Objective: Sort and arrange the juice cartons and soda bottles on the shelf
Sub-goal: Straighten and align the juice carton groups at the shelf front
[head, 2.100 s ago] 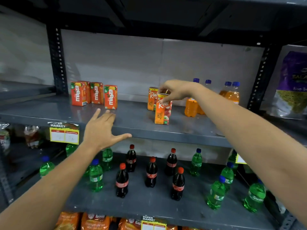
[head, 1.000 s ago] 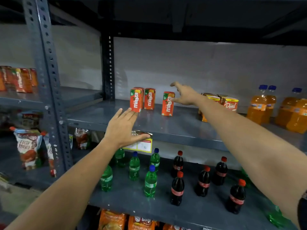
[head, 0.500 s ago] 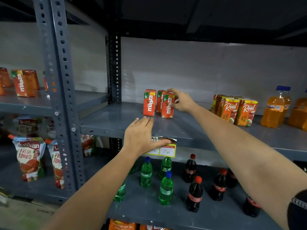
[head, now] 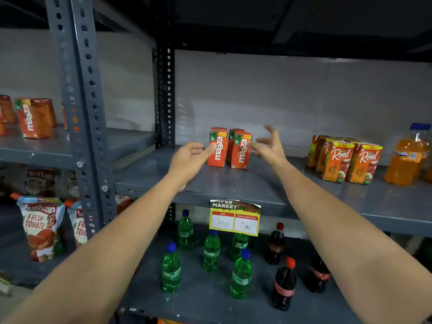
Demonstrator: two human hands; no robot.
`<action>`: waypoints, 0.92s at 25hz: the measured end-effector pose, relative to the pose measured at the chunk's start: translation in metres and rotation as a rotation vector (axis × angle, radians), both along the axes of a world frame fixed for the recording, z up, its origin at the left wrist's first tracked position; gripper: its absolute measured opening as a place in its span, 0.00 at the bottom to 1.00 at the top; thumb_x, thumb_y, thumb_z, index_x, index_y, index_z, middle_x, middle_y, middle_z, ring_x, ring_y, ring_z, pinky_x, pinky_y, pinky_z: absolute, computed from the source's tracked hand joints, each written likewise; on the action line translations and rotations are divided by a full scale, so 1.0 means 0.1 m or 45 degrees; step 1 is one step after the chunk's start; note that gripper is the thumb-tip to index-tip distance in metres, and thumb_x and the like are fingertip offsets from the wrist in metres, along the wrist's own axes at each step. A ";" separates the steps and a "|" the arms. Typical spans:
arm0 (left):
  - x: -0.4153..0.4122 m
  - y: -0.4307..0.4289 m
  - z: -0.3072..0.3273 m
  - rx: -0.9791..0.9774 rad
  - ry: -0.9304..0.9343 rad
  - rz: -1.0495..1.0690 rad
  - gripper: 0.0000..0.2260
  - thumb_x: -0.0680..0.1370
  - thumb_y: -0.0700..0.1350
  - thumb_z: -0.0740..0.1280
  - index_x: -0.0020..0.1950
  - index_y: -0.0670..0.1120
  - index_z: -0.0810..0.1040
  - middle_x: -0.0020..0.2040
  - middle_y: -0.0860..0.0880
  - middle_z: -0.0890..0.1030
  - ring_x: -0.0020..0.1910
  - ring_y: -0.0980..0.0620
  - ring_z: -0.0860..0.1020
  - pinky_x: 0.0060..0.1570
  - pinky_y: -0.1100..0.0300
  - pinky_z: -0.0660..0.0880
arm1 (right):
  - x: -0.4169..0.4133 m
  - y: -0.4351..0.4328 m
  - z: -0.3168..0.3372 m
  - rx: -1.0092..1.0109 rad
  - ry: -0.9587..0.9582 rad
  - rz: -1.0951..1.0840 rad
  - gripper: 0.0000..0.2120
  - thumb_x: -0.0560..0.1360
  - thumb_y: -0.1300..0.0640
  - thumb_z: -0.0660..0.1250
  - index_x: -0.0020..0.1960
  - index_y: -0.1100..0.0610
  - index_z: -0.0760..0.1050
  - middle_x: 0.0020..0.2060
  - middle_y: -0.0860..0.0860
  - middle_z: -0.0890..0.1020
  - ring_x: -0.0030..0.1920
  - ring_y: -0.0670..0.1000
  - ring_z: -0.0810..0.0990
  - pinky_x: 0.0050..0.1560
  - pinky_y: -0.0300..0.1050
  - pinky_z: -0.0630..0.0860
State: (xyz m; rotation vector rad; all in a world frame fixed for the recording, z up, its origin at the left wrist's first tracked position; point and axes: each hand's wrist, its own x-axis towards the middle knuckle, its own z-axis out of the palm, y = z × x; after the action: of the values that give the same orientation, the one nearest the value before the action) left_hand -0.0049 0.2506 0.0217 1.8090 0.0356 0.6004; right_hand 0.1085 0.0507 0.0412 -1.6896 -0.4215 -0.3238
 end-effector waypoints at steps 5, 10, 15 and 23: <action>0.53 0.13 0.02 0.155 0.116 0.100 0.33 0.68 0.48 0.78 0.68 0.43 0.68 0.67 0.43 0.74 0.63 0.48 0.74 0.58 0.56 0.73 | 0.12 0.04 -0.05 -0.054 0.216 0.157 0.25 0.70 0.64 0.72 0.63 0.60 0.66 0.59 0.61 0.77 0.58 0.57 0.78 0.56 0.53 0.78; 0.77 0.21 0.03 0.370 0.119 0.013 0.28 0.66 0.47 0.79 0.62 0.45 0.73 0.61 0.46 0.79 0.56 0.49 0.79 0.59 0.51 0.75 | 0.19 0.04 -0.09 -0.208 0.181 0.178 0.19 0.69 0.63 0.73 0.56 0.56 0.69 0.46 0.51 0.79 0.49 0.49 0.80 0.34 0.33 0.78; 0.80 0.26 0.04 0.448 0.102 0.012 0.24 0.67 0.47 0.78 0.60 0.45 0.76 0.59 0.48 0.80 0.55 0.51 0.78 0.57 0.57 0.72 | 0.18 0.05 -0.11 -0.259 0.145 0.186 0.21 0.69 0.61 0.73 0.59 0.57 0.69 0.52 0.56 0.79 0.52 0.52 0.80 0.44 0.42 0.80; 0.78 0.28 0.05 0.282 0.123 -0.092 0.22 0.68 0.41 0.78 0.59 0.41 0.76 0.57 0.42 0.81 0.54 0.48 0.80 0.57 0.51 0.77 | 0.12 0.10 -0.12 -0.256 0.150 0.238 0.22 0.72 0.62 0.70 0.62 0.59 0.67 0.53 0.56 0.77 0.55 0.53 0.78 0.49 0.46 0.79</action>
State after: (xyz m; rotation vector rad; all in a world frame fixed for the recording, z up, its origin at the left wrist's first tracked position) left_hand 0.0736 0.2789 0.0267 2.0443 -0.0326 0.4801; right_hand 0.1203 0.0610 0.0292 -1.8376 -0.5342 -0.0449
